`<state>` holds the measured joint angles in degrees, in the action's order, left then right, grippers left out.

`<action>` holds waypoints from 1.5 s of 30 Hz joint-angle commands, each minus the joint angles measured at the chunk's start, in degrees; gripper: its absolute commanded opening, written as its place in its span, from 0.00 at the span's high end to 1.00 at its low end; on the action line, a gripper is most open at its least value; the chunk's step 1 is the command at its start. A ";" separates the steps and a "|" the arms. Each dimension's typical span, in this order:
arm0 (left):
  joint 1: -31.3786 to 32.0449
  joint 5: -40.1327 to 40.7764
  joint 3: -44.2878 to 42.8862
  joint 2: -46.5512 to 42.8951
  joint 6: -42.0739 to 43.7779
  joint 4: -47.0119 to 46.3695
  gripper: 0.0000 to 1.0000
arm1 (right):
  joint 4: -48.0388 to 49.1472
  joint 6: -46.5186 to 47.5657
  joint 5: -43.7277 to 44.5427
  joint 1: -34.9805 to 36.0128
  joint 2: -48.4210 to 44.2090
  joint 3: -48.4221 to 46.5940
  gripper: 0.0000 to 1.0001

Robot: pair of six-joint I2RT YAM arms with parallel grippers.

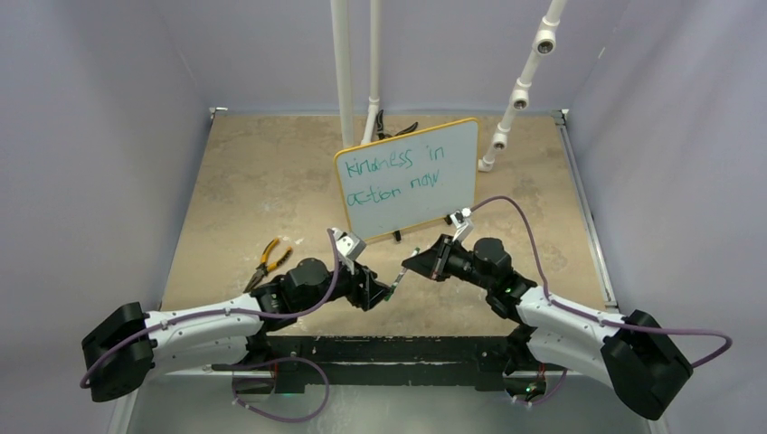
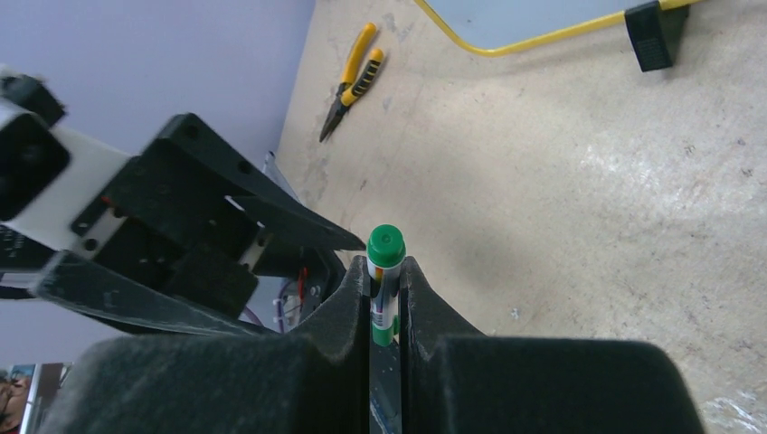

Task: Write a sentence on the whiteboard
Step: Insert the whiteboard marker without the cap into the pen cap, then adjust the pen cap from the whiteboard marker.

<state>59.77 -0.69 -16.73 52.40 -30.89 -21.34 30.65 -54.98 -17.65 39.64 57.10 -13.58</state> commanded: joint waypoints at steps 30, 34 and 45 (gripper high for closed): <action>0.63 -9.47 -5.66 13.68 0.74 -3.06 0.82 | 0.90 1.72 -1.25 0.18 -2.96 -0.58 1.00; 0.96 -8.51 -5.38 13.47 1.38 -3.57 1.00 | 0.62 3.21 -0.97 0.18 -2.92 -0.42 1.00; 0.96 -5.38 -4.63 11.62 0.31 -5.98 1.00 | 0.13 7.14 -1.99 1.83 -1.28 0.46 1.00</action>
<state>60.47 -7.90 -20.16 65.89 -30.44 -21.65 31.07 -51.51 -17.76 39.97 55.00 -13.58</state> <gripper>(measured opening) 0.085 0.086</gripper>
